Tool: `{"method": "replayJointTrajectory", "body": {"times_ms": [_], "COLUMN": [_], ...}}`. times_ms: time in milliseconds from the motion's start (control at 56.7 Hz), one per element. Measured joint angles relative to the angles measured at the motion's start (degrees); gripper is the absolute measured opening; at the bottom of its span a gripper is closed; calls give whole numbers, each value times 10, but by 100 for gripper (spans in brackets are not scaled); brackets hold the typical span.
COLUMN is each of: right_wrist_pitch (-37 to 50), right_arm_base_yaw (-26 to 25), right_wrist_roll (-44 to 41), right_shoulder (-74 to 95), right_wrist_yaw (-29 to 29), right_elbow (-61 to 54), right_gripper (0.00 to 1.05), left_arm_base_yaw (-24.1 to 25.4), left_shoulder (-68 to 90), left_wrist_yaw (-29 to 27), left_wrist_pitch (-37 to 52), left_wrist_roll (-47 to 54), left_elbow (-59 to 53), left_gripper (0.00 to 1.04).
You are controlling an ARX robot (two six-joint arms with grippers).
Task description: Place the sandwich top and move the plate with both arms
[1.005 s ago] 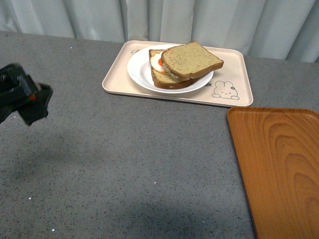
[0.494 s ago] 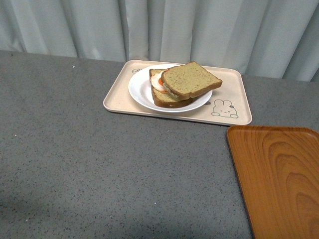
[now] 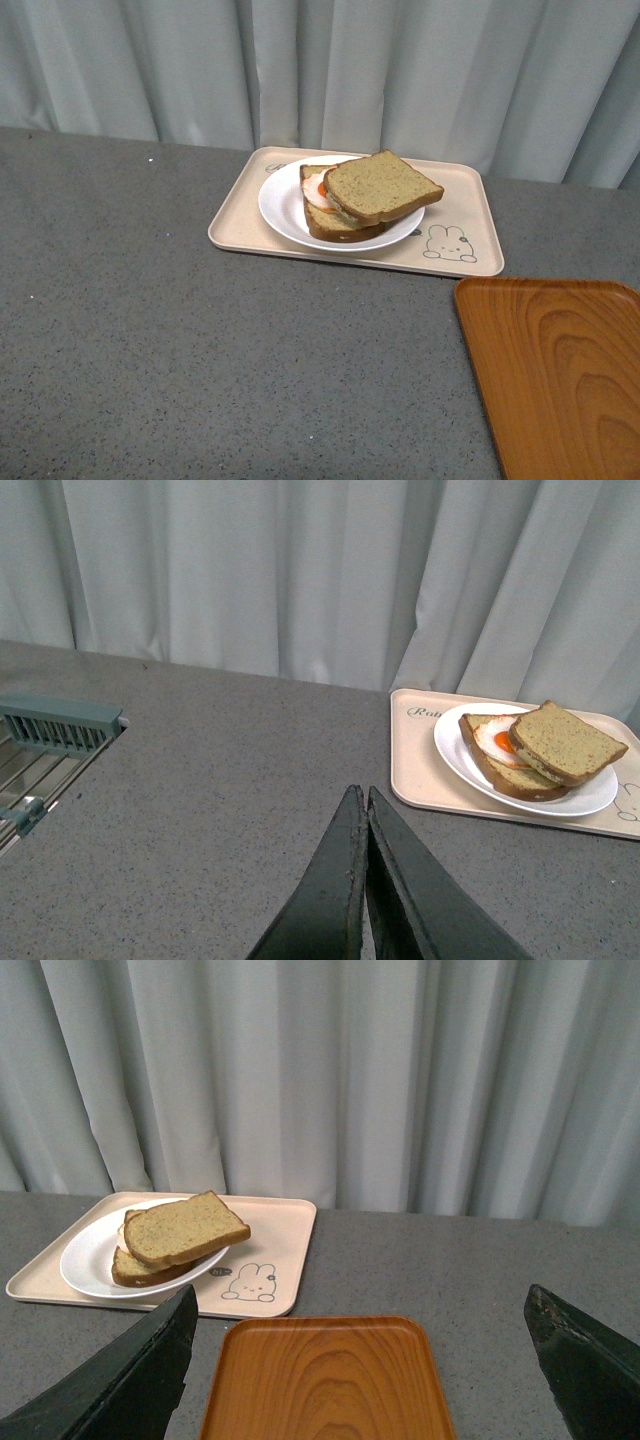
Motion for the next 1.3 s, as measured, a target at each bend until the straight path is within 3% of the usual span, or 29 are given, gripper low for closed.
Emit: {"method": "replayJointTrajectory", "body": {"times_ms": [406, 1058, 1146, 1305], "right_wrist_pitch": [0, 0, 0, 0], "right_arm_base_yaw": [0, 0, 0, 0], "right_wrist_roll": [0, 0, 0, 0], "right_shoulder": [0, 0, 0, 0], "right_wrist_yaw": [0, 0, 0, 0], "right_elbow": [0, 0, 0, 0], "right_gripper": [96, 96, 96, 96], "left_arm_base_yaw": [0, 0, 0, 0], "left_shoulder": [-133, -245, -316, -342], "left_wrist_yaw": [0, 0, 0, 0], "left_wrist_pitch": [-124, -236, -327, -337], "left_wrist_roll": [0, 0, 0, 0], "left_elbow": [0, 0, 0, 0], "left_gripper": [4, 4, 4, 4]}}
